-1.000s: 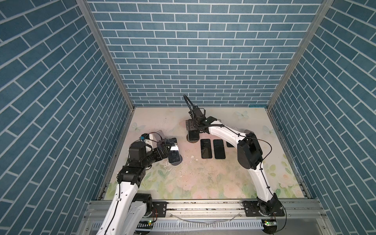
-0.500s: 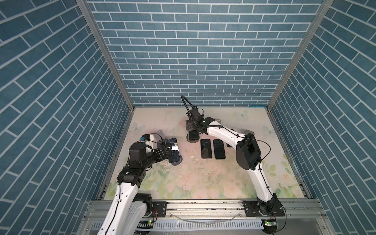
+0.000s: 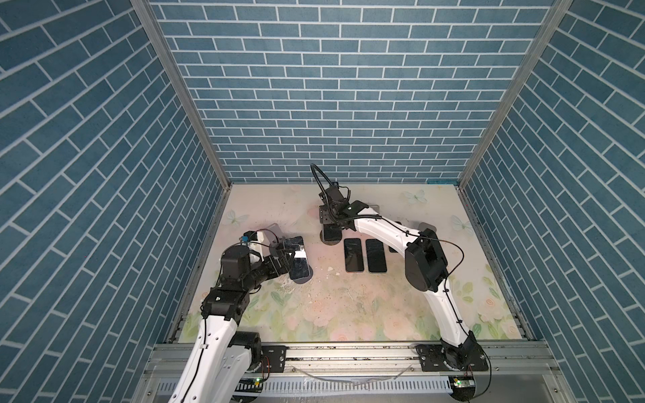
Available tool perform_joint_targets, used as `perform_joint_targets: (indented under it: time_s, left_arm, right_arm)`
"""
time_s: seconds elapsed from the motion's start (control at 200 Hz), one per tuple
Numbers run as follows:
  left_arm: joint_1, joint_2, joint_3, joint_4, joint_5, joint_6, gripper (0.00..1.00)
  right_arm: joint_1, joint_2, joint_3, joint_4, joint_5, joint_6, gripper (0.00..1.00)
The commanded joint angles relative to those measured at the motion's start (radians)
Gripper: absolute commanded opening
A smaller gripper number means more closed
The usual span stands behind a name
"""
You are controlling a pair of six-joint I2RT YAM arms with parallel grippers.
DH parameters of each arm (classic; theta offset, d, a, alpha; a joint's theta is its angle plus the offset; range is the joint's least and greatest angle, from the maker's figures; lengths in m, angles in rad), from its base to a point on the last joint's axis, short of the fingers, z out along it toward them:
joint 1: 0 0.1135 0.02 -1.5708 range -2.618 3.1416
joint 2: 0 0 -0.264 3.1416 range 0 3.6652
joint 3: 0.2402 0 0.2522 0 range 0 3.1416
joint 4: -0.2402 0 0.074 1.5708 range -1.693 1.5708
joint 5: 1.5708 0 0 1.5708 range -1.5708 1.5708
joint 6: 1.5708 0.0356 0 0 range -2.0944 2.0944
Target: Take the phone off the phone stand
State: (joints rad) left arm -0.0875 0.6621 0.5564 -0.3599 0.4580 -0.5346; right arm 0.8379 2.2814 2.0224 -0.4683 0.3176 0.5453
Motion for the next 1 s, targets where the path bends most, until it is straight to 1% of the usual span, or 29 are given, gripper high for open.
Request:
perform_joint_targets:
  time_s: [0.0,0.265,0.44,0.465,0.64,0.84,0.995]
  left_arm:
    - [-0.003,-0.004,-0.012,0.024,0.008,0.000,1.00]
    - [-0.003,-0.004,-0.007,0.014,0.002,0.002,1.00]
    - [-0.003,-0.002,-0.006,0.012,-0.002,0.002,1.00]
    - [-0.003,-0.003,-0.004,0.010,-0.001,0.003,1.00]
    - [-0.003,-0.002,-0.003,0.006,-0.005,0.003,1.00]
    - [-0.003,-0.007,0.000,-0.004,-0.011,0.003,1.00]
    - [-0.003,-0.010,-0.001,-0.004,-0.015,0.003,1.00]
  right_arm:
    - [0.003,-0.005,0.045,-0.020,-0.004,-0.006,0.58]
    - [0.004,-0.064,0.057,-0.013,-0.042,-0.060,0.58]
    - [0.004,-0.082,0.067,-0.030,-0.069,-0.062,0.58]
    - [0.004,-0.115,0.065,-0.032,-0.071,-0.063,0.58]
    - [0.004,-0.151,0.050,-0.032,-0.084,-0.069,0.58]
    - [0.005,-0.175,0.040,-0.040,-0.090,-0.088,0.58]
    - [0.004,-0.198,0.022,-0.053,-0.121,-0.089,0.58]
